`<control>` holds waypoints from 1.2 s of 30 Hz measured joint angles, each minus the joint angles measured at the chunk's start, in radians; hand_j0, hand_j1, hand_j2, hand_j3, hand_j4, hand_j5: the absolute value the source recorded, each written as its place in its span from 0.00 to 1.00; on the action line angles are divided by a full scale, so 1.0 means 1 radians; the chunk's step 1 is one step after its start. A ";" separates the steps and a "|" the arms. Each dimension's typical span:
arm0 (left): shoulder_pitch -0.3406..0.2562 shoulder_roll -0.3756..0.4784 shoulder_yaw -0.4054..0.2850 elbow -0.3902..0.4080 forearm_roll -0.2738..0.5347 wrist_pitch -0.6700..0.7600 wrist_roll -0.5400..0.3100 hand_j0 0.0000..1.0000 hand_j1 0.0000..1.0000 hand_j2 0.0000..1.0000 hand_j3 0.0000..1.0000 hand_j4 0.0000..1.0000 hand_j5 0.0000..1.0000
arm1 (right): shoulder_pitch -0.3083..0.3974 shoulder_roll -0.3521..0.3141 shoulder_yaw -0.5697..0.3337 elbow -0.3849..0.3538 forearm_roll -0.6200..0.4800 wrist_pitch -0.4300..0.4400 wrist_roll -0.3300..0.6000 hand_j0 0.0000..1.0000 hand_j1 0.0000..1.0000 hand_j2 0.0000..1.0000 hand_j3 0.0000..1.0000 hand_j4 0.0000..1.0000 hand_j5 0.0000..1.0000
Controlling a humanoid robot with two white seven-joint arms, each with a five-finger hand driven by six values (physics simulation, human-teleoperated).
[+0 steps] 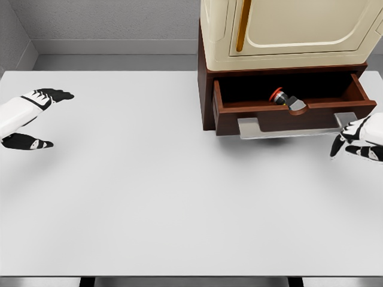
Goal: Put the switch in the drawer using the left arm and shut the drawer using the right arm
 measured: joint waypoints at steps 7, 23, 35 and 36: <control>0.000 -0.006 0.001 0.000 0.000 0.000 -0.002 1.00 1.00 1.00 1.00 1.00 1.00 | -0.023 0.004 0.056 0.013 -0.107 0.044 -0.013 0.49 0.49 0.49 0.49 0.49 0.49; 0.000 -0.007 0.002 -0.001 0.000 0.000 -0.002 1.00 1.00 1.00 1.00 1.00 1.00 | -0.113 0.010 0.119 0.061 0.032 0.001 -0.002 0.49 0.49 0.49 0.49 0.49 0.49; 0.000 -0.007 0.003 0.000 0.000 0.000 -0.002 1.00 1.00 1.00 1.00 1.00 1.00 | -0.212 0.045 0.220 0.111 0.048 -0.001 0.000 0.50 0.50 0.50 0.50 0.50 0.50; 0.000 -0.007 0.003 0.000 0.000 0.000 -0.002 1.00 1.00 1.00 1.00 1.00 1.00 | -0.233 0.049 0.229 0.122 0.051 -0.001 0.001 0.50 0.50 0.50 0.50 0.50 0.50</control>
